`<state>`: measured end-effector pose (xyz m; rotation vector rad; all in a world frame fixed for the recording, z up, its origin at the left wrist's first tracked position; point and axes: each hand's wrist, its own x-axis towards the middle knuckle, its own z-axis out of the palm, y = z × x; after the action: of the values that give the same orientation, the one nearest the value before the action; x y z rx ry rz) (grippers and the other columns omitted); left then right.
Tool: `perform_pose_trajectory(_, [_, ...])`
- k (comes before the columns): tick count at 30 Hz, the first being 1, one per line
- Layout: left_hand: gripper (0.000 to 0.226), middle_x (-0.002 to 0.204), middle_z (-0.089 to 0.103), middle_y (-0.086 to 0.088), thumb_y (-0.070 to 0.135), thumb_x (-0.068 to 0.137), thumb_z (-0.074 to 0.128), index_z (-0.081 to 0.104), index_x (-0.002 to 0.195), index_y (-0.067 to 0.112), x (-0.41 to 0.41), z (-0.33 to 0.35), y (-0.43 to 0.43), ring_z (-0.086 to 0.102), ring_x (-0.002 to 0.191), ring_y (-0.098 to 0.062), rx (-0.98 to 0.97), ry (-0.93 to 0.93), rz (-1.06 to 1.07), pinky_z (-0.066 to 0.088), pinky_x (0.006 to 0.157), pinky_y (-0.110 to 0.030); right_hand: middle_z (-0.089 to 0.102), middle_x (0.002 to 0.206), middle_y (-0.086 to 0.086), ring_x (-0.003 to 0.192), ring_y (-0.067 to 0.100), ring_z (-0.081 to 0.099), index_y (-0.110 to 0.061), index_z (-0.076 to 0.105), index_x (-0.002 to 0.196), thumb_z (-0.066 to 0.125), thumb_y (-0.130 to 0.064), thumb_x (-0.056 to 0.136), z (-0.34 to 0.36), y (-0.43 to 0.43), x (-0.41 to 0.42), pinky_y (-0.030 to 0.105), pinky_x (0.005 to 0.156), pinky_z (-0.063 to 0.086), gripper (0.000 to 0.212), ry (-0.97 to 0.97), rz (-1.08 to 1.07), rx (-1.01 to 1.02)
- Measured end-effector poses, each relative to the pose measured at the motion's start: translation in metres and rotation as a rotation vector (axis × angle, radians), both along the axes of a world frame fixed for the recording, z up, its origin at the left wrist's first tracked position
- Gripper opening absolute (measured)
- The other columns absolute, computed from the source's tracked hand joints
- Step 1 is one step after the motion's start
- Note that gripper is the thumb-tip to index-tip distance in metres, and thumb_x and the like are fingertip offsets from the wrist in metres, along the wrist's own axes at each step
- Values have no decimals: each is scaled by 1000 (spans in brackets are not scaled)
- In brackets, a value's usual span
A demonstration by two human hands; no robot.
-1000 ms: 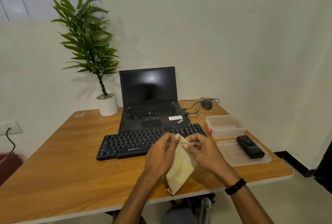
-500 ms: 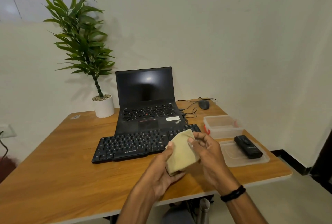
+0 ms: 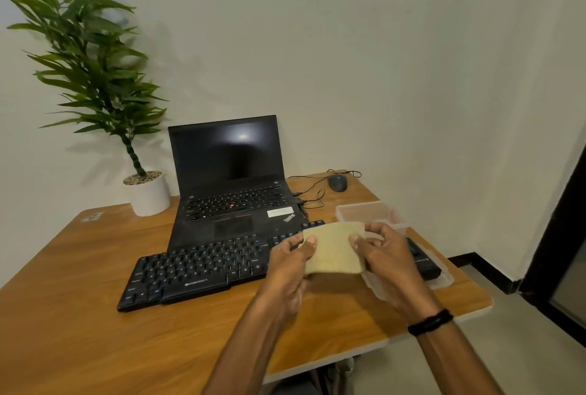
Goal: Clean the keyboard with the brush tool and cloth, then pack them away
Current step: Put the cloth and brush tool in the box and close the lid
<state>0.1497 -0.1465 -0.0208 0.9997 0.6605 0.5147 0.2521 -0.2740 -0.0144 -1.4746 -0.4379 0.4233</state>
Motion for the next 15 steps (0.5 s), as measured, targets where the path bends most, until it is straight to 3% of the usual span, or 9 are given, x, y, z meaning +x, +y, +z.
perform_pose_trajectory(3, [31,117,70,-16,10,101,62,56,131,6,41,17,-1,70,104,-28,85,23,-74,61,69,-33,67,107,3,93,17,68,-20,59,113,67,-14,93,9,-2,41,30,67,60,22,-73,-145,-13])
perform_pose_trajectory(5, [30,117,70,-12,12,101,63,57,131,9,73,24,3,69,104,-25,185,72,-109,61,67,-34,67,111,6,96,21,67,-22,60,110,70,-19,91,16,2,71,40,78,60,22,-149,-229,-69])
perform_pose_trajectory(8, [41,118,67,-8,17,97,70,55,135,11,117,30,14,67,108,-24,371,184,-108,61,88,-45,66,111,7,98,22,64,-18,60,117,70,-22,90,28,11,109,36,83,55,30,-259,-320,-203])
perform_pose_trajectory(10, [51,119,61,-3,19,94,73,48,137,10,136,32,21,62,110,-20,513,253,-137,58,89,-36,66,110,8,98,23,63,-16,59,118,70,-22,90,33,16,129,30,82,49,31,-320,-342,-290])
perform_pose_trajectory(12, [56,109,59,-1,22,93,72,41,138,14,149,30,26,61,107,-20,670,320,-195,55,86,-34,66,110,10,100,25,62,-15,54,120,68,-21,91,33,23,144,31,85,48,32,-378,-331,-398])
perform_pose_trajectory(15, [55,86,59,6,29,92,69,36,135,23,159,19,33,64,96,-23,942,445,-223,51,97,-47,67,103,12,99,29,63,-15,49,117,64,-15,92,25,32,156,35,86,49,29,-484,-326,-495])
